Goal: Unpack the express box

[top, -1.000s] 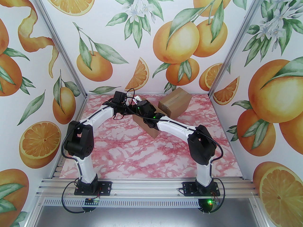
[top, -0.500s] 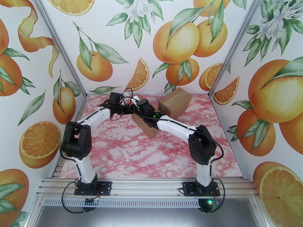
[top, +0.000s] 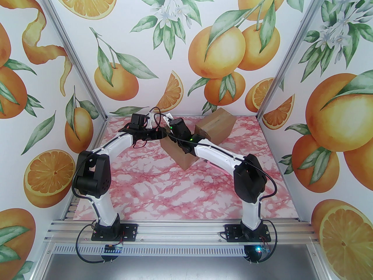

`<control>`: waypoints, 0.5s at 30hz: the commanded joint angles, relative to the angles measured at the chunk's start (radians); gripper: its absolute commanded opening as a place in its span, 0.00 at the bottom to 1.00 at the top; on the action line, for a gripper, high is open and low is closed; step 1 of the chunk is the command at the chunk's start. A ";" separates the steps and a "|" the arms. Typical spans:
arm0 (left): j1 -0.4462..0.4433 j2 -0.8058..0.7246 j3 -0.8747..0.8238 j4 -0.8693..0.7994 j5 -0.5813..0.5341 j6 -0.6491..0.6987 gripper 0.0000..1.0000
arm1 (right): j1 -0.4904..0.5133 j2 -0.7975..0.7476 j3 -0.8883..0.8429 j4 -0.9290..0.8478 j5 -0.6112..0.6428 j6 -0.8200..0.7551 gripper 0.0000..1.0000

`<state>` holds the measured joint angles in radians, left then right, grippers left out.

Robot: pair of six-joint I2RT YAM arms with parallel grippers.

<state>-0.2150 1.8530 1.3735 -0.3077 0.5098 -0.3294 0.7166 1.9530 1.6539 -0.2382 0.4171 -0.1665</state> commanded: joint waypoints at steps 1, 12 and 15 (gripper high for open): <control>0.025 0.024 -0.049 -0.042 -0.055 0.040 0.77 | -0.030 -0.022 0.069 -0.055 -0.050 0.069 0.15; 0.024 0.015 -0.030 -0.050 -0.056 0.034 0.77 | -0.032 0.045 0.166 -0.234 -0.162 0.025 0.62; 0.023 0.015 -0.025 -0.063 -0.062 0.043 0.76 | -0.032 0.055 0.176 -0.276 -0.132 0.025 0.70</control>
<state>-0.2092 1.8530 1.3575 -0.2806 0.5266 -0.3222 0.6827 1.9842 1.7973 -0.4191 0.2844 -0.1410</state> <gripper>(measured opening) 0.766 0.697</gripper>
